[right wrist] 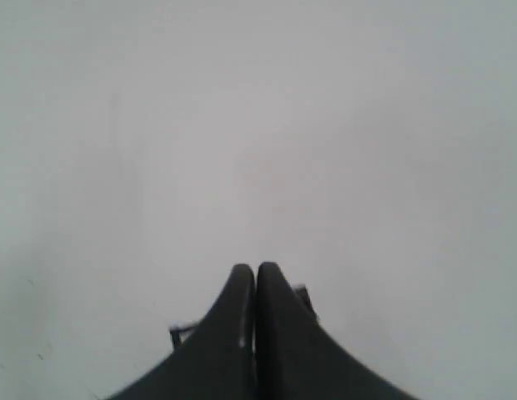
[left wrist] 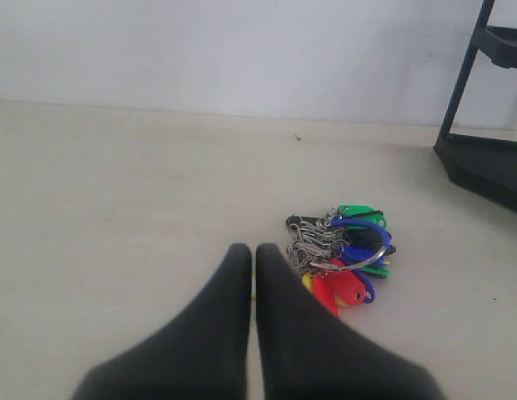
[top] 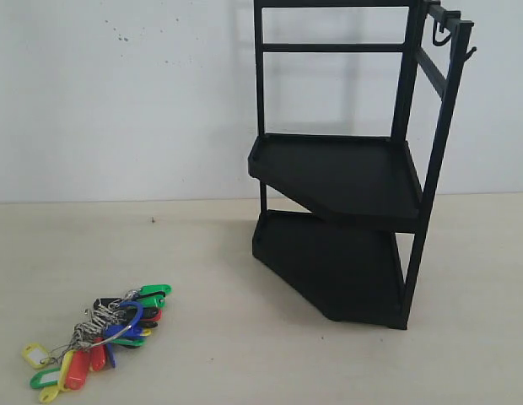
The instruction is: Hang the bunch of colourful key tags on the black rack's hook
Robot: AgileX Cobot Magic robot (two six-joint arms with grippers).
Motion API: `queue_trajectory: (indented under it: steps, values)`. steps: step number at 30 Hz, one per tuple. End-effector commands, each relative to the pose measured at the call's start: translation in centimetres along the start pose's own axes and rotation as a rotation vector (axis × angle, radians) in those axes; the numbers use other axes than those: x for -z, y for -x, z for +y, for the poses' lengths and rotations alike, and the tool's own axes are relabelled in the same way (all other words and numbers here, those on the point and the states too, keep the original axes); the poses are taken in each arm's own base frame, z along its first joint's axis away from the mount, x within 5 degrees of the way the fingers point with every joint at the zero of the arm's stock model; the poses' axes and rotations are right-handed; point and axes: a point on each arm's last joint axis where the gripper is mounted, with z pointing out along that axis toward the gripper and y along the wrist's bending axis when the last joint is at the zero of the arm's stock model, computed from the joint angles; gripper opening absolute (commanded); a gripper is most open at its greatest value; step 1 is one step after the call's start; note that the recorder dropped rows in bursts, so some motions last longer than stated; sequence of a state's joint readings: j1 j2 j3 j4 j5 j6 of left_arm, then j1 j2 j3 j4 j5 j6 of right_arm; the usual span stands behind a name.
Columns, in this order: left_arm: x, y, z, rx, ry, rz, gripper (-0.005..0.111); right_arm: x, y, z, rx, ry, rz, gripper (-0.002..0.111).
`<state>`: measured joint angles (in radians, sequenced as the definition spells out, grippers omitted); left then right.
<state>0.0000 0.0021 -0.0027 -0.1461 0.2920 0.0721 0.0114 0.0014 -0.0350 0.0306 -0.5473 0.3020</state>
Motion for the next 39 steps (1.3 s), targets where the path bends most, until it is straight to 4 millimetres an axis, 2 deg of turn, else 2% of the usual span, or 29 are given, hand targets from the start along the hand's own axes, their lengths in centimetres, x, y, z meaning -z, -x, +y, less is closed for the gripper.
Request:
queue_trajectory:
  steps: [1,4,5,6,7,8,9,10,11,14,16,20,24,27,29,32,34,39]
  values:
    - [0.0,0.0,0.0,-0.008,0.001,-0.007,0.004,-2.2,5.5,2.9,-0.002,0.141,-0.083,0.0]
    - [0.0,0.0,0.0,-0.008,0.001,-0.007,0.004,-5.5,8.2,4.7,0.005,0.172,0.069,0.0]
    - [0.0,0.0,0.0,-0.008,0.001,-0.007,0.004,-7.8,8.7,5.5,-0.177,0.198,0.175,0.0]
    - [0.0,0.0,0.0,-0.008,0.001,-0.007,0.004,-8.6,8.6,5.9,-0.232,0.229,0.223,0.0]
    - [0.0,0.0,0.0,-0.008,0.001,-0.007,0.004,-10.1,7.6,7.2,-0.25,0.344,0.392,0.0]
    - [0.0,0.0,0.0,-0.008,0.001,-0.007,0.004,-10.6,6.9,7.6,-0.241,0.396,0.482,0.0]
    - [0.0,0.0,0.0,-0.008,0.001,-0.007,0.004,-11.4,5.1,8.4,-0.194,0.517,0.699,0.0]
    - [0.0,0.0,0.0,-0.008,0.001,-0.007,0.004,-11.8,4.0,8.5,-0.193,0.559,0.776,0.0]
    - [0.0,0.0,0.0,-0.008,0.001,-0.007,0.004,-12.3,2.0,8.5,-0.253,0.628,0.907,0.0]
    - [0.0,0.0,0.0,-0.008,0.001,-0.007,0.004,-12.7,-1.5,8.4,-0.416,0.75,1.124,0.0]
    - [0.0,0.0,0.0,-0.008,0.001,-0.007,0.004,-13.4,-3.2,8.3,-0.567,0.789,1.191,0.0]
    - [0.0,0.0,0.0,-0.008,0.001,-0.007,0.004,-15.1,-6.0,7.4,-0.738,0.705,1.216,0.0]
    - [0.0,0.0,0.0,-0.008,0.001,-0.007,0.004,-16.3,-6.4,7.0,-0.838,0.618,1.134,0.0]
    - [0.0,0.0,0.0,-0.008,0.001,-0.007,0.004,-17.0,-6.3,6.1,-0.998,0.444,0.969,0.0]
    - [0.0,0.0,0.0,-0.008,0.001,-0.007,0.004,-16.8,-5.7,5.4,-1.046,0.367,0.827,0.0]
    - [0.0,0.0,0.0,-0.008,0.001,-0.007,0.004,-16.1,-4.6,4.5,-0.966,0.255,0.68,0.0]
    - [0.0,0.0,0.0,-0.008,0.001,-0.007,0.004,-15.7,-4.1,3.6,-0.873,0.116,0.65,0.0]
    - [0.0,0.0,0.0,-0.008,0.001,-0.007,0.004,-14.4,-3.8,0.9,-0.288,-0.13,0.726,0.0]
